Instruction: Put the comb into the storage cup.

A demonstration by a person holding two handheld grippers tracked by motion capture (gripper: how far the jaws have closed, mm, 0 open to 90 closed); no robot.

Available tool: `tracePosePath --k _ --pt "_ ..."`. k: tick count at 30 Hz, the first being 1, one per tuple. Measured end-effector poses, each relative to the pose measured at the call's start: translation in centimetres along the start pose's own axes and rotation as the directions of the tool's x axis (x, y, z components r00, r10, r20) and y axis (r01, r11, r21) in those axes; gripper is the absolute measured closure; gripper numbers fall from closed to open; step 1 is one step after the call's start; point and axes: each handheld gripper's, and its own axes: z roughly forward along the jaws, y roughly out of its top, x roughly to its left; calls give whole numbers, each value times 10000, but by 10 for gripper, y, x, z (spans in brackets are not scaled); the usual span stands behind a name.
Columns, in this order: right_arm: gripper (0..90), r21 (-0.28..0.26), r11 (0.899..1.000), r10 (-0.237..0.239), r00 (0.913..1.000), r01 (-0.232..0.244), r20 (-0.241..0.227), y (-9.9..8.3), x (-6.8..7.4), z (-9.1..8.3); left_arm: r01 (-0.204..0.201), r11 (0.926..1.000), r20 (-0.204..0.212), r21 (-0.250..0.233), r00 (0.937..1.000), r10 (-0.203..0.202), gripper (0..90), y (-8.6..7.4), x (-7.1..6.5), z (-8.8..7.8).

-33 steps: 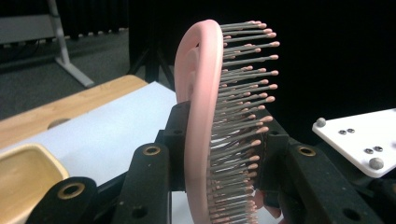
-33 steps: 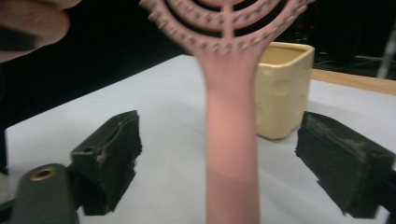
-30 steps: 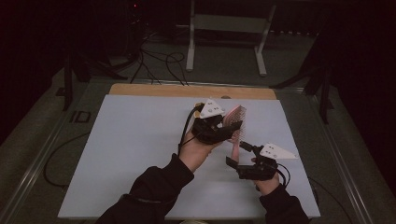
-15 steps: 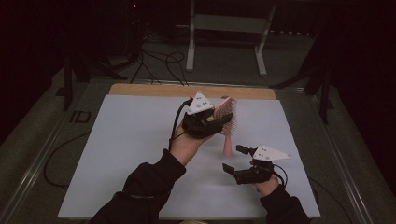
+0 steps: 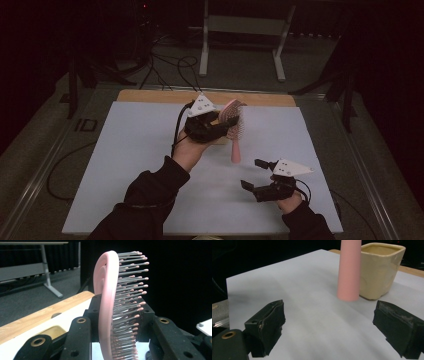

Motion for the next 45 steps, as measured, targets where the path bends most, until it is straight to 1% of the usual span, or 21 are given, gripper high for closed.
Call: tracePosePath --k 1,6,10,12,13,15,18,19,20,21,25,28,33,36,38,40,43,45 --pt "97 58 10000 42 10000 -42 -24 -1 0 -1 31 10000 -58 10 10000 -31 662 1 1 -1" --pt "97 211 9998 37 10000 -35 -61 -9 0 -5 -56 10000 0 -57 10000 56 662 3 6 -2" --pt "97 217 9998 5 10000 -4 -52 -10 -1 -7 -139 9999 137 -61 9998 140 662 5 11 -2" --pt "97 205 9997 -89 9999 90 -75 -10 -1 -8 -52 10000 128 -76 9999 53 662 7 14 -2" --pt "98 210 9997 -99 9999 102 -124 -11 0 -9 -74 10000 157 -55 9998 75 662 7 16 -3" --pt "97 268 9996 -114 9999 117 -130 -12 0 -10 -75 10000 105 -30 9999 76 662 8 19 -3" --pt "98 307 9995 -1 9999 5 -145 -15 -2 -12 -199 9998 72 -31 9998 199 662 10 23 -4" --pt "98 289 9996 28 9999 -24 -148 -15 -2 -13 -254 9996 94 -102 9996 255 662 10 26 -5" --pt "98 289 9996 28 9999 -24 -148 -15 -2 -13 -254 9996 94 -102 9996 255 662 10 26 -5" --pt "98 297 9996 33 9999 -29 -118 -16 -2 -14 -181 9997 70 -137 9998 182 662 11 31 -6" --pt "98 268 9996 87 10000 -86 -20 -19 -5 -18 -161 9997 -62 -187 9999 160 663 14 38 -7" --pt "98 239 9997 47 10000 -47 -17 -19 -6 -18 -199 9995 -74 -233 9998 197 663 18 43 -7" --pt "98 237 9997 34 10000 -33 -21 -18 -5 -17 -294 9989 28 -354 9996 296 663 23 52 -6" --pt "98 196 9998 16 10000 -16 -22 -18 -5 -17 -296 9988 -11 -391 9996 295 663 27 57 -6" --pt "98 155 9999 33 10000 -33 -35 -18 -5 -17 -241 9992 -138 -324 9996 236 663 30 60 -6" --pt "98 170 9999 31 10000 -30 -72 -18 -5 -17 -217 9993 -142 -310 9997 213 663 32 61 -6" --pt "98 192 9998 44 10000 -43 -29 -19 -6 -16 -96 9991 -21 -421 10000 95 663 36 63 -6" --pt "98 179 9998 50 10000 -49 -50 -19 -6 -16 -145 9989 -14 -444 9999 144 663 39 64 -6"
